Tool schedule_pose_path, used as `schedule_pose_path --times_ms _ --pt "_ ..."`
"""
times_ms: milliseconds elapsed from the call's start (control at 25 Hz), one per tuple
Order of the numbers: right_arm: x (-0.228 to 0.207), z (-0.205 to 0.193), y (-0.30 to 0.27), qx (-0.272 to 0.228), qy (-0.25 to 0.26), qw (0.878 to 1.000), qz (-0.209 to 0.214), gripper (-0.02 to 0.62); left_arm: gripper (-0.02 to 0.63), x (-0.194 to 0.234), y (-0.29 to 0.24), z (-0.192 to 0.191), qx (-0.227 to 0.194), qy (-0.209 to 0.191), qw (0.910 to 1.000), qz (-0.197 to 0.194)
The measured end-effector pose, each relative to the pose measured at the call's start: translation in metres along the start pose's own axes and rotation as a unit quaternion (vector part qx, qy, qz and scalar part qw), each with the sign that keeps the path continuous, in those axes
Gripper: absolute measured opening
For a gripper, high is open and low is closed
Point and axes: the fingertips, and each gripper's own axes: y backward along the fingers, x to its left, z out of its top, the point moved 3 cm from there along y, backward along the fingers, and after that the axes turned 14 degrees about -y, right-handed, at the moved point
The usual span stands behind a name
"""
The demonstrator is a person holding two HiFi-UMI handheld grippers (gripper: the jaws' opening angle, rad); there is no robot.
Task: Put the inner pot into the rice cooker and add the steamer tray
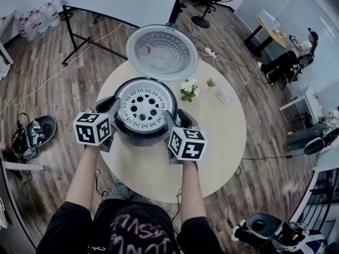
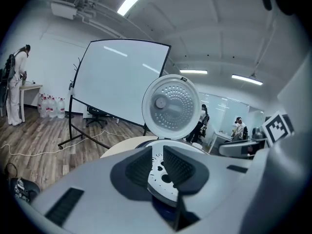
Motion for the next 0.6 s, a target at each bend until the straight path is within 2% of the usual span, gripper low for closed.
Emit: schedule_pose_path --times_ms 200,400,600 --pt "-0.009 0.000 0.025 -0.025 -0.020 0.999 -0.001 0.181 0.081 -0.021 0.016 0.016 -0.028 -0.039 0.9988 -0.001" --pt "-0.020 -0.001 0.057 -0.058 -0.040 0.997 -0.013 0.134 0.078 -0.047 0.032 0.028 -0.047 -0.086 0.9951 -0.004" --pt "-0.036 -0.004 0.094 -0.089 -0.054 0.994 -0.029 0.092 0.074 -0.079 0.042 0.034 -0.063 -0.104 0.9925 -0.019"
